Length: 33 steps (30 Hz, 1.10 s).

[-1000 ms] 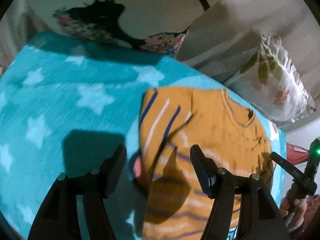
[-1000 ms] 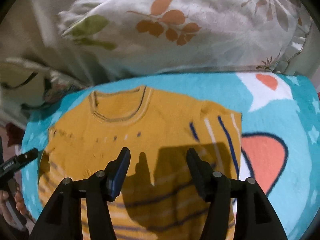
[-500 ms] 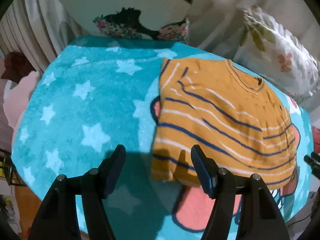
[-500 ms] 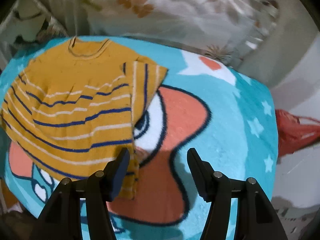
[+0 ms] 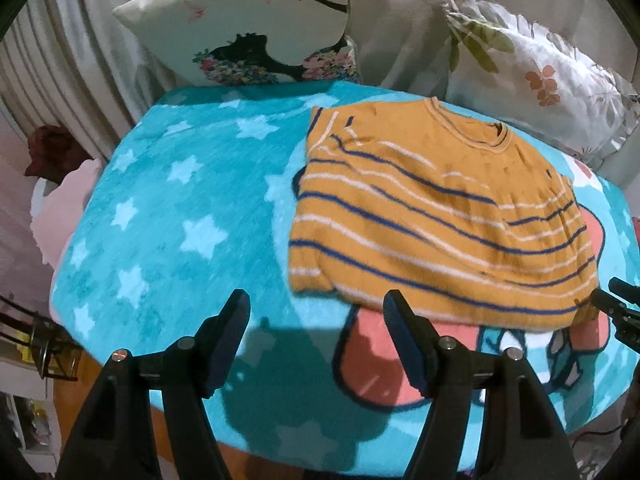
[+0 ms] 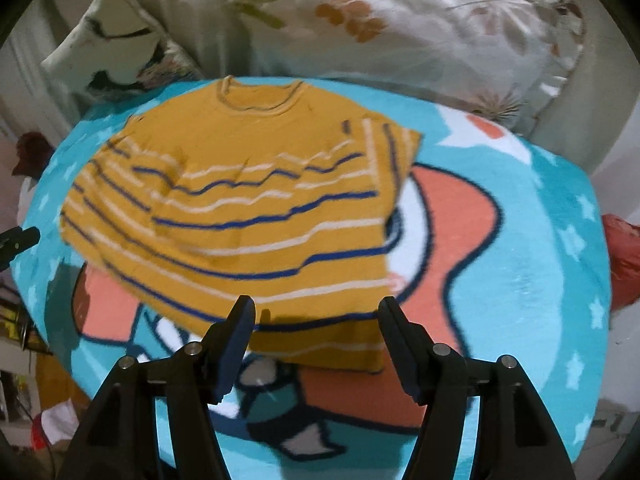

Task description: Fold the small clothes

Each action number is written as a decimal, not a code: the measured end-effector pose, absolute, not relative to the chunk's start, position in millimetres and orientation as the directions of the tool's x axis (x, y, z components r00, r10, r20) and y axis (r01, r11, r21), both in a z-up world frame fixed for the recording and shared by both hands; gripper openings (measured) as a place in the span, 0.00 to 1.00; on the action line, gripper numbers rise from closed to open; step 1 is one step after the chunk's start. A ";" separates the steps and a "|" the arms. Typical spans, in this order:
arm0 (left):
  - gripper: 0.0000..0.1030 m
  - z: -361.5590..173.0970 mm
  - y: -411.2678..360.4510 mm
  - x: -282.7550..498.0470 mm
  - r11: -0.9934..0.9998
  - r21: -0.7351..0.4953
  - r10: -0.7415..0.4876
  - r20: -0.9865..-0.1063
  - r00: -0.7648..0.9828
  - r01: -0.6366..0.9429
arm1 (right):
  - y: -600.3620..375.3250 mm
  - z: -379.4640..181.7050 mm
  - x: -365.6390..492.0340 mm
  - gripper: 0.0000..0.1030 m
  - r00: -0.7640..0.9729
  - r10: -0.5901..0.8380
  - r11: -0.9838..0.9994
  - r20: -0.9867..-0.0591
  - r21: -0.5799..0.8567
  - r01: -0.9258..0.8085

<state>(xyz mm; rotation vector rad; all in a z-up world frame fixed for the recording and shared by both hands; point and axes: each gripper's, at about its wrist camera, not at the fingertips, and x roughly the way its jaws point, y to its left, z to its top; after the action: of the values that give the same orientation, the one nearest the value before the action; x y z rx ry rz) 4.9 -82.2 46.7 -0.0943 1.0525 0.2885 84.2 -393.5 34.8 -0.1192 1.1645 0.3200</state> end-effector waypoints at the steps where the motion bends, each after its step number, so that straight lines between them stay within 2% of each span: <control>1: 0.67 45.8 -81.0 1.4 0.956 0.067 0.197 -0.868 0.455 -0.285 | -391.5 32.1 82.7 0.67 0.351 0.190 0.946 -0.917 0.075 -0.316; 14: 0.68 10.1 -40.3 11.3 0.952 0.024 0.151 -0.904 0.400 -0.306 | -369.7 27.5 88.0 0.67 0.315 0.212 0.944 -0.925 0.110 -0.312; 24: 0.68 -28.4 7.1 51.7 0.969 -0.144 -0.060 -0.926 0.373 -0.202 | -247.7 41.7 129.0 0.67 0.272 0.294 0.908 -0.916 0.179 -0.378; 26: 0.56 -33.2 9.4 57.8 0.967 -0.182 -0.106 -0.923 0.369 -0.178 | -215.0 44.4 136.9 0.67 0.265 0.326 0.893 -0.908 0.204 -0.401; 28: 0.25 -34.1 16.3 61.8 0.967 -0.183 -0.108 -0.923 0.370 -0.174 | -181.2 43.8 146.2 0.67 0.251 0.353 0.876 -0.901 0.224 -0.427; 30: 0.07 -33.9 28.9 65.1 0.970 -0.140 -0.060 -0.929 0.364 -0.200 | -150.6 39.8 156.7 0.67 0.236 0.363 0.864 -0.902 0.230 -0.448; 33: 0.07 -32.3 62.0 60.9 0.949 -0.203 -0.103 -0.923 0.370 -0.243 | -110.4 29.3 175.4 0.67 0.196 0.377 0.852 -0.905 0.256 -0.456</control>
<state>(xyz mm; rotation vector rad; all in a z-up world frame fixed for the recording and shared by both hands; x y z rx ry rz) 60.9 62.0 -32.3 -0.3300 1.1944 0.0916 175.4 -110.4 29.3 -0.0750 1.2430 0.5844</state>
